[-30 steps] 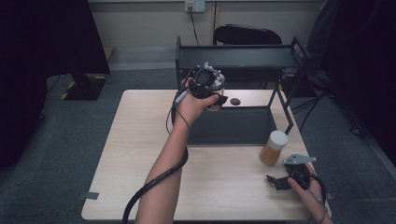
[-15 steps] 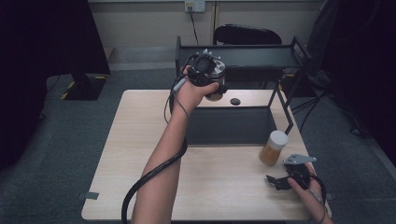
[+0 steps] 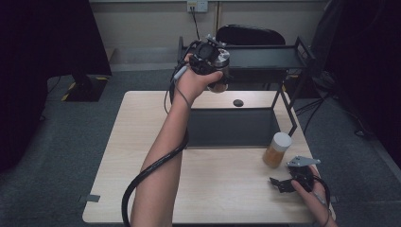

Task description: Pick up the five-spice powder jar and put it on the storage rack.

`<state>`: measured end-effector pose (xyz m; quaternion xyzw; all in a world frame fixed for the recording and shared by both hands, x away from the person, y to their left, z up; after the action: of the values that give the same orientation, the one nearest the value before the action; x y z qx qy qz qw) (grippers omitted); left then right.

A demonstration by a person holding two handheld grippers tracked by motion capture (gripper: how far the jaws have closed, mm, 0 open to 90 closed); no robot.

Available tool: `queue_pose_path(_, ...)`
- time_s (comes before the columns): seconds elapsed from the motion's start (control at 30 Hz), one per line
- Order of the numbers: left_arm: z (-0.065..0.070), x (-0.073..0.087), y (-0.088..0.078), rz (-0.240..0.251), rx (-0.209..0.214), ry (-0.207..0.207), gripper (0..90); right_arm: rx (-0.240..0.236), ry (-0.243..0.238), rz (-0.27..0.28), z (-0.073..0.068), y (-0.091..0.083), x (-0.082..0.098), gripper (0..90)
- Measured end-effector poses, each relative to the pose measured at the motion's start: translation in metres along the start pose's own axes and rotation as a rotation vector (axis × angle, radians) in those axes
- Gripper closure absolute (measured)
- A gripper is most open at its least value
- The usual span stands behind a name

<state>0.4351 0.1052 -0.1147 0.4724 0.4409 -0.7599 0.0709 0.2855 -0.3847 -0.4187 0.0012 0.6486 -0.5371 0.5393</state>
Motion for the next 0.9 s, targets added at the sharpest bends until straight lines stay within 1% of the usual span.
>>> queue_pose_path(0.07, 0.000, -0.001, 0.000, 0.003, 0.000, -0.001, 31.2, 0.000, 0.000, 0.000, 0.000, 0.000, 0.000, 0.0)
queue_pose_path(0.4, -0.001, -0.016, -0.004, 0.006, 0.001, -0.008, 31.2, 0.000, 0.002, -0.001, 0.000, 0.000, 0.000, 0.0)
queue_pose_path(0.5, 0.000, -0.023, -0.004, 0.008, -0.006, -0.011, 31.2, 0.000, 0.000, 0.000, 0.000, 0.000, 0.000, 0.0)
queue_pose_path(0.53, 0.000, -0.023, -0.004, 0.008, -0.006, -0.011, 31.2, 0.000, 0.000, 0.000, 0.000, 0.000, 0.000, 0.0)
queue_pose_path(0.6, 0.000, -0.029, -0.003, 0.005, -0.016, -0.004, 31.2, 0.000, 0.000, 0.000, 0.000, 0.000, 0.000, 0.0)
queue_pose_path(0.67, 0.000, -0.030, -0.003, 0.005, -0.017, -0.004, 31.2, 0.000, 0.000, 0.000, 0.000, 0.000, 0.000, 0.0)
queue_pose_path(0.8, -0.002, -0.037, 0.001, 0.012, -0.036, -0.018, 31.2, 0.000, 0.001, 0.000, 0.000, 0.000, 0.000, 0.0)
queue_pose_path(0.9, -0.003, -0.038, 0.003, 0.020, -0.045, -0.026, 31.2, 0.000, 0.001, 0.000, 0.000, 0.000, 0.000, 0.0)
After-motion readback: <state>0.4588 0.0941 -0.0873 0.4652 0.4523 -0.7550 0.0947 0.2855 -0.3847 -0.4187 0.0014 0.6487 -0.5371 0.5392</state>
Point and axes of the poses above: each handheld gripper's, and its own axes: y roughly forward along the jaws, x roughly out of its underside, z roughly to its right, the point moved 1 cm from there along y, roughly forward along the jaws, and after that the axes turned 11 degrees about -y, right-handed, at the moved point
